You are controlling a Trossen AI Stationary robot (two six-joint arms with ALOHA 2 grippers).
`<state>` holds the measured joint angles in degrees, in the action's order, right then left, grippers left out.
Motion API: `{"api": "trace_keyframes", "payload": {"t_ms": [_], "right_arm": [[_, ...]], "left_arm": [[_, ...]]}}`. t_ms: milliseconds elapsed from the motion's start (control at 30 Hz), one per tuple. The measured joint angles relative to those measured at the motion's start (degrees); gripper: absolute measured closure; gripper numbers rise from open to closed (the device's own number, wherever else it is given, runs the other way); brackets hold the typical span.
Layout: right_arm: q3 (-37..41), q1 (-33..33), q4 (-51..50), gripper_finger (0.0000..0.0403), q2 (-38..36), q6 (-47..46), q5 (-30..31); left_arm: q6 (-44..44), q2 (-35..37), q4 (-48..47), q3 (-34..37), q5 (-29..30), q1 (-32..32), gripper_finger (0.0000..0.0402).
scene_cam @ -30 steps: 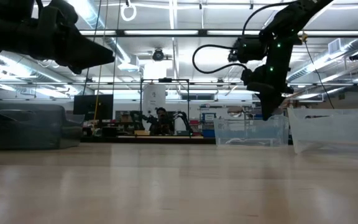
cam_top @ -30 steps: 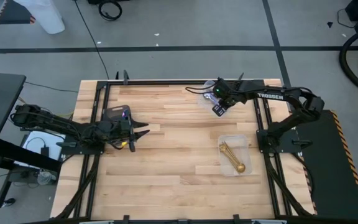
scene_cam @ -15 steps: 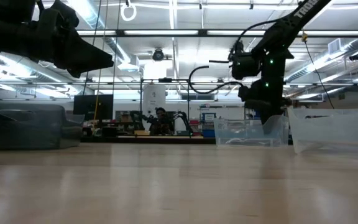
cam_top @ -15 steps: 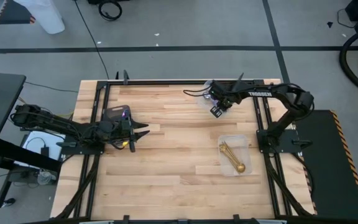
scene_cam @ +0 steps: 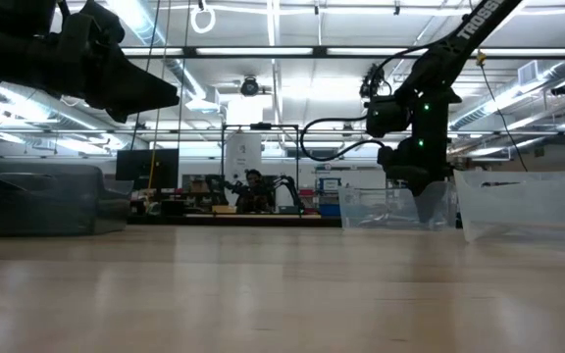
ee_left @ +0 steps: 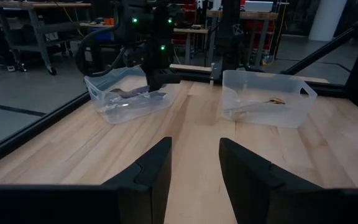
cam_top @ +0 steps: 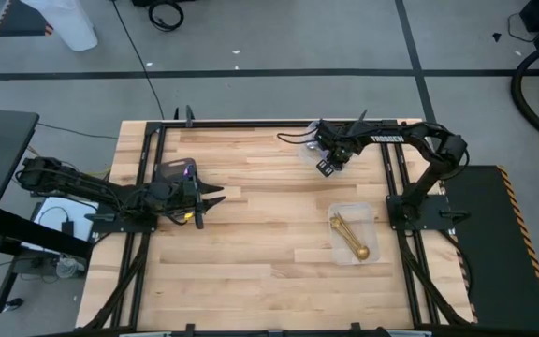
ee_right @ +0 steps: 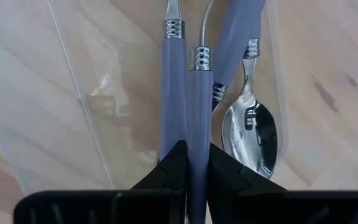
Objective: Sort silverware by color (type)
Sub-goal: Put the purple spoon into the top transparent bin
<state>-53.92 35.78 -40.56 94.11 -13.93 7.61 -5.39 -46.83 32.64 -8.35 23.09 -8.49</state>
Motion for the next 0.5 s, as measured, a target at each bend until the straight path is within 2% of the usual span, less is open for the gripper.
{"api": "trace_keyframes", "payload": {"t_ms": [233, 500], "right_arm": [[0.01, 0.02, 0.02, 0.0352, 0.01, -0.02, -0.21], [0.03, 0.02, 0.07, 0.0314, 0.01, -0.02, 0.00]], "left_arm": [[0.00, 0.00, 0.00, -0.01, 0.00, 0.00, 0.0260], [0.00, 0.00, 0.00, -0.01, 0.00, 0.00, 0.0260]]}}
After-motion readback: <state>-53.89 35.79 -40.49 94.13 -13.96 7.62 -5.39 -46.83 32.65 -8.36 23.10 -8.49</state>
